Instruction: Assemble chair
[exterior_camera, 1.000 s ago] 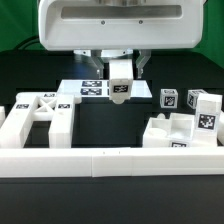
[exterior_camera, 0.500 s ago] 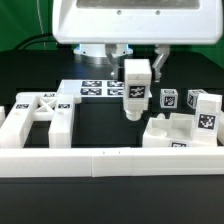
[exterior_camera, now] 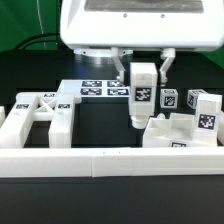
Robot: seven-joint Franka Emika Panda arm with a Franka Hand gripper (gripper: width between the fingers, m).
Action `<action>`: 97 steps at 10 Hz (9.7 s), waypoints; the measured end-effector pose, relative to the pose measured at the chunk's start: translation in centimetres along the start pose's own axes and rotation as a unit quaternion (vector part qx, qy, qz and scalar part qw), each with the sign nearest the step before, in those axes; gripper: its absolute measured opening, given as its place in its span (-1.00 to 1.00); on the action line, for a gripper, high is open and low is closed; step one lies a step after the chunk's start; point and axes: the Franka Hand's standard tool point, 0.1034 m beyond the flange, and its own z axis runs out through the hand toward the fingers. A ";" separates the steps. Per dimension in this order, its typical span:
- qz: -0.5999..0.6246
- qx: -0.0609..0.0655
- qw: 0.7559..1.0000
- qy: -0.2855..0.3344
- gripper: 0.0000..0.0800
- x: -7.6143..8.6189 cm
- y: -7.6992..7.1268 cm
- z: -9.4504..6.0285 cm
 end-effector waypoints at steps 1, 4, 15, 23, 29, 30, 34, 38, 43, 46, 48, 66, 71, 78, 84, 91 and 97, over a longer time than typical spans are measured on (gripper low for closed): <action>0.003 0.002 1.000 0.002 -0.29 -0.3 -0.5 0.1; -0.003 0.003 1.000 0.005 -0.29 -1.3 -1.5 0.4; -0.021 -0.002 1.000 0.023 -0.29 -3.2 -1.9 1.6; -0.032 -0.007 0.998 0.047 0.26 -2.9 -1.6 1.9; -0.026 -0.005 0.999 0.030 0.62 -0.9 0.2 0.1; -0.026 -0.004 0.999 0.027 0.62 -1.0 0.2 0.2; -0.022 0.006 0.997 -0.074 0.62 -1.8 -0.4 0.6; -0.015 0.008 0.992 -0.125 0.62 -1.3 -0.8 1.1; -0.016 0.009 0.992 -0.122 -0.29 -1.2 -1.1 1.2; -0.005 0.008 0.992 -0.122 -0.29 -1.2 -1.1 1.2; 0.078 -0.001 0.989 -0.124 -0.29 -1.4 -1.5 1.2; 0.581 -0.062 0.801 -0.129 0.56 -1.8 -3.8 0.7; 0.395 -0.032 0.909 -0.128 0.62 -1.9 -4.3 1.1; 0.126 0.003 0.983 -0.137 0.62 -2.3 -4.4 1.7; 0.048 0.014 0.989 -0.136 0.06 -2.3 -4.2 1.7; 0.182 -0.005 0.975 -0.123 -0.29 -2.3 -4.2 1.7; 0.468 -0.039 0.876 -0.108 -0.28 -2.2 -4.1 1.8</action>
Offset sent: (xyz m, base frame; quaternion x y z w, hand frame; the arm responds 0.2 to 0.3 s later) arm 0.0000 0.0000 0.0000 0.0000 0.0000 0.0000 1.0000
